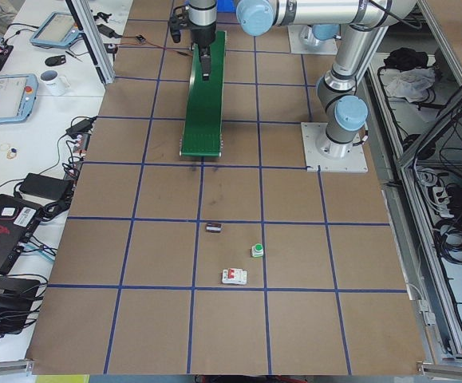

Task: Move capacitor from left to right
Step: 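Lower the right gripper over the belt's far end while the left gripper grasps the capacitor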

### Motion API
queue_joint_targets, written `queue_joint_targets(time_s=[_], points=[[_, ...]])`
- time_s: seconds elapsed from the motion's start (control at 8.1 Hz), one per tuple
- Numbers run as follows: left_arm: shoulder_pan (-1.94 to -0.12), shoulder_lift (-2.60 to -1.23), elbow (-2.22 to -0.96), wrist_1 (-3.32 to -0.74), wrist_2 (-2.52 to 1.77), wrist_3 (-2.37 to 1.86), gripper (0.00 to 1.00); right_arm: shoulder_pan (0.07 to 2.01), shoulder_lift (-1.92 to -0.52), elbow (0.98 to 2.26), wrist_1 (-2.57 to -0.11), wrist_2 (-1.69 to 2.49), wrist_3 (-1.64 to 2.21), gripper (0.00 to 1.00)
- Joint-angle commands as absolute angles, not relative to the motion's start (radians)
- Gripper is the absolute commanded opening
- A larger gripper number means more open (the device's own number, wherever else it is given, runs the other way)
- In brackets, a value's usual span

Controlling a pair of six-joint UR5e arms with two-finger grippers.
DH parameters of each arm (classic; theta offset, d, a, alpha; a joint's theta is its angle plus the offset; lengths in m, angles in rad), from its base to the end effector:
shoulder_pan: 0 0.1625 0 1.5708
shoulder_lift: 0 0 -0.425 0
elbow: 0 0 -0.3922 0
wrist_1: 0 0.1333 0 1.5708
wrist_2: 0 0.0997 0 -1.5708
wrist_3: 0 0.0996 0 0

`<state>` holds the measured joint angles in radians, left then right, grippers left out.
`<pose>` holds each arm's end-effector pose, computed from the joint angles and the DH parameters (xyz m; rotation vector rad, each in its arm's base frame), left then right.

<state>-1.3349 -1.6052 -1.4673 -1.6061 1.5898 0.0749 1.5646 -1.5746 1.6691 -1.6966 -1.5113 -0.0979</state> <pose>-0.0088 -0.5255 0.5182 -0.2512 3.1071 -0.0474 0.1362 -0.4924 0.4542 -0.1428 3.0801 -0.0530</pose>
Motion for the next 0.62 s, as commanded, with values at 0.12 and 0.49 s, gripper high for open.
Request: queue_joint_targets(time_s=[0.12,0.49], points=[[-0.943,-1.71,-1.474,-1.539,1.605,0.507,1.0,1.565,-1.45,1.667,-1.817,-1.428,-0.057,1.0],[-0.796,-1.934,-1.486,-1.328,1.597,0.74,1.0,1.565,-1.361,1.67,-1.871,-1.392,-0.052,1.0]])
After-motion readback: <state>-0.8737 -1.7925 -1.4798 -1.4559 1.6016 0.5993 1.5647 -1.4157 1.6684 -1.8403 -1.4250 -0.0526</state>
